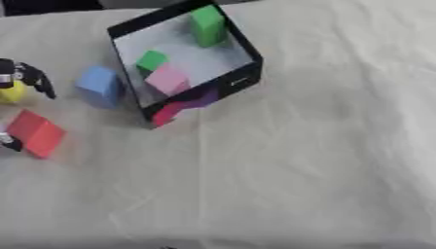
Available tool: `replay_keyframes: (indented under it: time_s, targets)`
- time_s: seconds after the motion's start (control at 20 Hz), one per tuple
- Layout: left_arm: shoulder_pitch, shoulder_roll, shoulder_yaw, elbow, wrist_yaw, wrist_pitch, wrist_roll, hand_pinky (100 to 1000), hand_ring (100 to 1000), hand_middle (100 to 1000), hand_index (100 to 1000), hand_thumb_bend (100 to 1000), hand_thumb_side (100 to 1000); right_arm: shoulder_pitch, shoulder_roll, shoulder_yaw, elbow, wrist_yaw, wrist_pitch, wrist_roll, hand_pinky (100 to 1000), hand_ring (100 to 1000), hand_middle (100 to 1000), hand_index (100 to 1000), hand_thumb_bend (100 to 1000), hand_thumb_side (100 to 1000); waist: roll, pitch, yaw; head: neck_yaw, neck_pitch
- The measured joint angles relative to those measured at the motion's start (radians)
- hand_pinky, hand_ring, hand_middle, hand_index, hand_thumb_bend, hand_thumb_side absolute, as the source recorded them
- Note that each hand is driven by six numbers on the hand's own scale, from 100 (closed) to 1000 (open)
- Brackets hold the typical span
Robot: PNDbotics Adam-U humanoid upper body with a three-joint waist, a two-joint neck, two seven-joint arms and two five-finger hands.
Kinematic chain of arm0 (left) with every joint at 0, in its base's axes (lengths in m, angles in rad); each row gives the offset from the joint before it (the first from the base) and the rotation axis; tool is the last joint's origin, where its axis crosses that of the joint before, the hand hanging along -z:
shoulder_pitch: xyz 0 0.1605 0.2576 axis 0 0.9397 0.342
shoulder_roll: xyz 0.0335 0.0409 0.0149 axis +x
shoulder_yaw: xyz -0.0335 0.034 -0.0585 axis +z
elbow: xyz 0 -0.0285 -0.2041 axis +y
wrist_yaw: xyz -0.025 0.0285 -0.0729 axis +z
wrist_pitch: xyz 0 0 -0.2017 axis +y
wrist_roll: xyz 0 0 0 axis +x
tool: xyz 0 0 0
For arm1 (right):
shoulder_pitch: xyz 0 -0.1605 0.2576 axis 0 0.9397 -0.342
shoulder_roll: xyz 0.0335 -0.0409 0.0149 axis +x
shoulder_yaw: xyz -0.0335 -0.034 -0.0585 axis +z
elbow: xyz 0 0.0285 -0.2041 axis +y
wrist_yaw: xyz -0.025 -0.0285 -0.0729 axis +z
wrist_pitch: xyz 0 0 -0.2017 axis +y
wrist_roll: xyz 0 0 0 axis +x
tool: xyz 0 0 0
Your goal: Pick up objects on the table and place them in the box.
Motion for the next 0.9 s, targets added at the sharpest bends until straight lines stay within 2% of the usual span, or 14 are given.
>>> replay_keyframes:
  time_s: [0.5,0.75,0.9]
  targets:
    - [-0.014,-0.025,-0.005,0.041,-0.02,-0.025,0.031,821,750,720,770,793,100,0.001,0.002,0.0,0.01,0.001,0.002,0.006,736,803,708,789,321,500,0.0,0.0,0.003,0.003,0.0]
    - [-0.005,-0.024,0.0,0.04,0.011,-0.015,-0.026,827,772,729,772,734,100,0.005,0.002,0.0,0.015,0.002,0.0,0.01,736,803,708,790,318,501,0.0,0.0,0.004,0.005,0.0]
    - [0.01,-0.024,0.003,0.033,0.04,0.002,-0.065,830,780,740,776,733,100,0.008,0.002,0.0,0.018,0.002,-0.001,0.011,736,804,708,790,318,502,0.0,0.0,0.004,0.005,0.0]
